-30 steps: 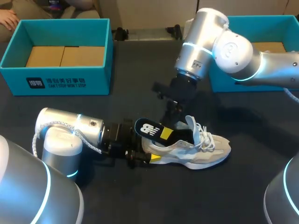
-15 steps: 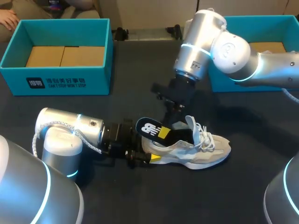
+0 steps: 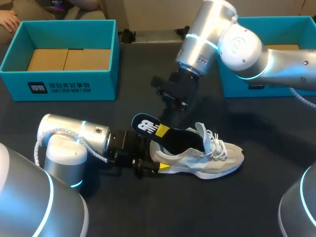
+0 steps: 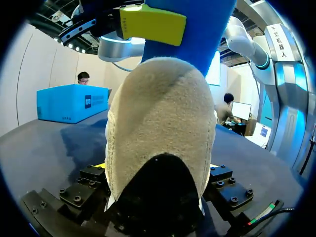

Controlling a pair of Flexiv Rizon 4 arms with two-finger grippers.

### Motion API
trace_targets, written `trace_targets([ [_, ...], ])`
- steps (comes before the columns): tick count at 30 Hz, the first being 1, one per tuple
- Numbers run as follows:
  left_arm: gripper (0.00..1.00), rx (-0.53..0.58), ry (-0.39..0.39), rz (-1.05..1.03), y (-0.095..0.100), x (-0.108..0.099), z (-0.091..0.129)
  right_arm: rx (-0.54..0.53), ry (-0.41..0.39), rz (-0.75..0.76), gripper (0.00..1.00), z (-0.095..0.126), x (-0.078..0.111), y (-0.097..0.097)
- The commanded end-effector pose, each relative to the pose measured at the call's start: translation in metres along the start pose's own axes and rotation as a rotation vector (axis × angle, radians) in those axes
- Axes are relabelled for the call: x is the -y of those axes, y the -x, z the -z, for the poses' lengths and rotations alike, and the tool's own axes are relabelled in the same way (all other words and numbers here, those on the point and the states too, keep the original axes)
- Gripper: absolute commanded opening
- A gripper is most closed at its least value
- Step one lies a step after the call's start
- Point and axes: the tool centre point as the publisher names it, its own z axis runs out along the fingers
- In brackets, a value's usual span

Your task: Take the shoe out of the shoebox, open the shoe tongue, remove and reinsert the insole, then place the shoe into the shoebox

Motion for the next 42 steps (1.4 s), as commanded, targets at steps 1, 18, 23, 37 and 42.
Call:
trace_targets([
  [1, 0.00, 0.001, 0.001, 0.000, 0.000, 0.000, 0.000, 0.002, 0.000, -0.001, 0.00, 0.000, 0.000, 0.000],
  [18, 0.00, 0.001, 0.001, 0.000, 0.000, 0.000, 0.000, 0.176, 0.150, 0.133, 0.00, 0.059, -0.067, -0.043],
  [23, 0.00, 0.001, 0.001, 0.000, 0.000, 0.000, 0.000, 0.176, 0.150, 0.133, 0.00, 0.059, -0.067, -0.043],
  [37, 0.00, 0.001, 0.001, 0.000, 0.000, 0.000, 0.000, 0.250, 0.125, 0.244, 0.00, 0.079, -0.097, -0.074],
  [42, 0.00, 0.001, 0.001, 0.000, 0.000, 0.000, 0.000, 0.245, 0.189, 0.414, 0.00, 0.105, -0.123, -0.119],
])
